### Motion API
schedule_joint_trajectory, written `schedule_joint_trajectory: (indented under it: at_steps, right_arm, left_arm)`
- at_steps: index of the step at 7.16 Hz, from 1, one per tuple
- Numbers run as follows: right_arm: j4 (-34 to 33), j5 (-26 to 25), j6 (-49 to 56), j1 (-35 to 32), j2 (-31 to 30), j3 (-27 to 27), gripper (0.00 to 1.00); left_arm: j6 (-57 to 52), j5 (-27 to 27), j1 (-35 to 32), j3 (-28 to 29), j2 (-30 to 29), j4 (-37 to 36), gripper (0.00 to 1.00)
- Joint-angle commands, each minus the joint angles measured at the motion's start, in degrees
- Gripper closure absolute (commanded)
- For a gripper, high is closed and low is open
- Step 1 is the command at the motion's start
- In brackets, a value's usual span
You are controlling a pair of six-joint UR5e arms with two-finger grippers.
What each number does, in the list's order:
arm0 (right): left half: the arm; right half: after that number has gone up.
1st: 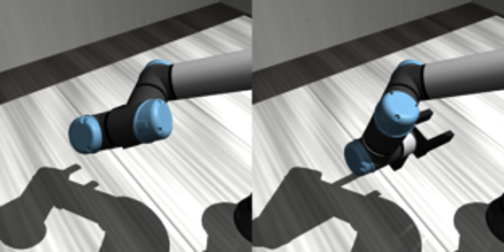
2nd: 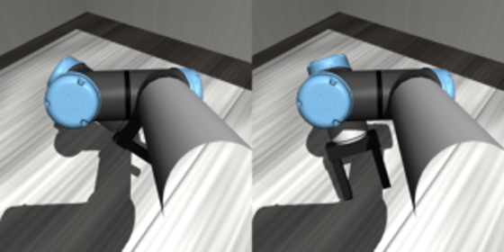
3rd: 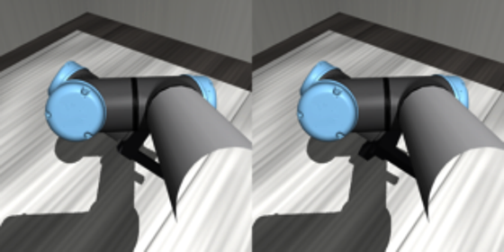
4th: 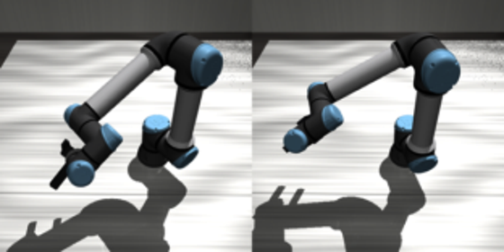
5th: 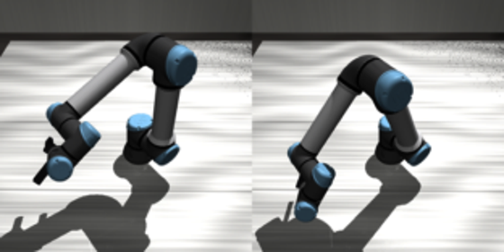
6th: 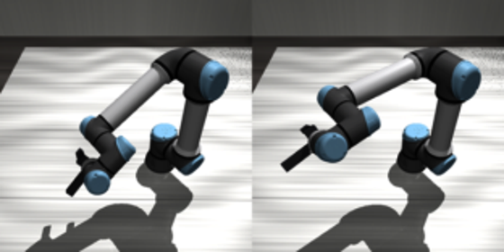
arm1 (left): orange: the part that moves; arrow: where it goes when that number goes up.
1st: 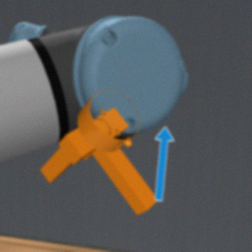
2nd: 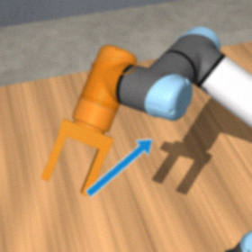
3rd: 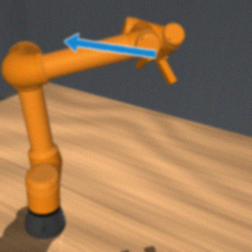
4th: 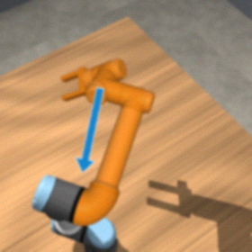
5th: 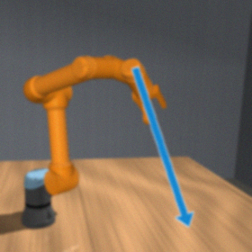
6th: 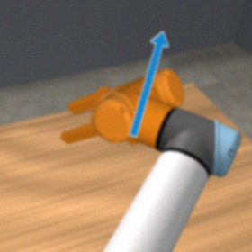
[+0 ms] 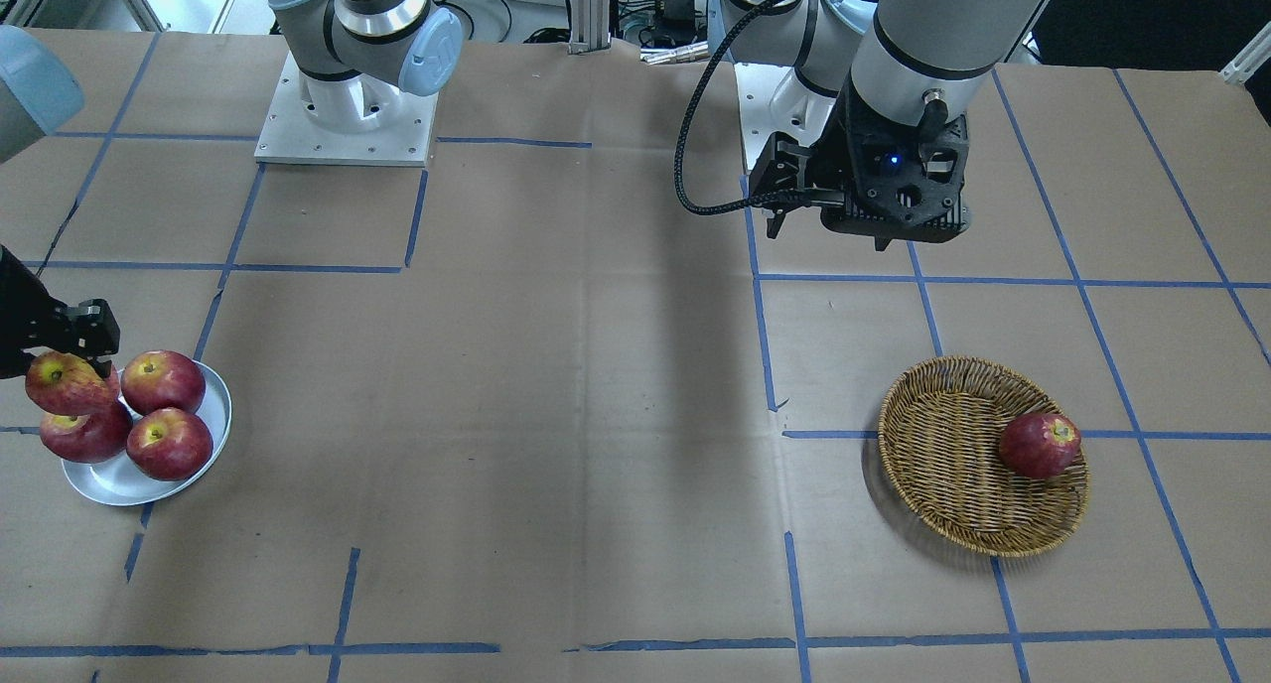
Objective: Transfer apple from basket to plate
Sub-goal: 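Carry the apple with the right gripper over the white plate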
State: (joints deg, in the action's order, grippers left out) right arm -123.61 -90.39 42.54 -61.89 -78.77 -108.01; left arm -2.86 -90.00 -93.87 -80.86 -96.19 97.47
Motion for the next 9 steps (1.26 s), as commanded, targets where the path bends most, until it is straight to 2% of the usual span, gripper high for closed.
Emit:
schedule_joint_trajectory:
  at_steps: [1,3,6,9]
  right_arm:
    - [-3.8,1.1,0.2,0.3,0.3,-3.3,0.46]
    - [-7.5,1.1,0.2,0.3,0.6,-5.3,0.46]
    - [-10.1,0.8,0.1,0.3,0.9,-5.1,0.46]
    - [-10.3,1.0,-0.1,0.3,0.8,-5.2,0.44]
  left_arm:
    - [0.0,0.0,0.0,0.0,0.0,0.0,0.01]
    - [0.0,0.0,0.0,-0.1,0.0,0.0,0.01]
    - [0.0,0.0,0.0,-0.1,0.0,0.0,0.01]
    - [0.0,0.0,0.0,-0.1,0.0,0.0,0.01]
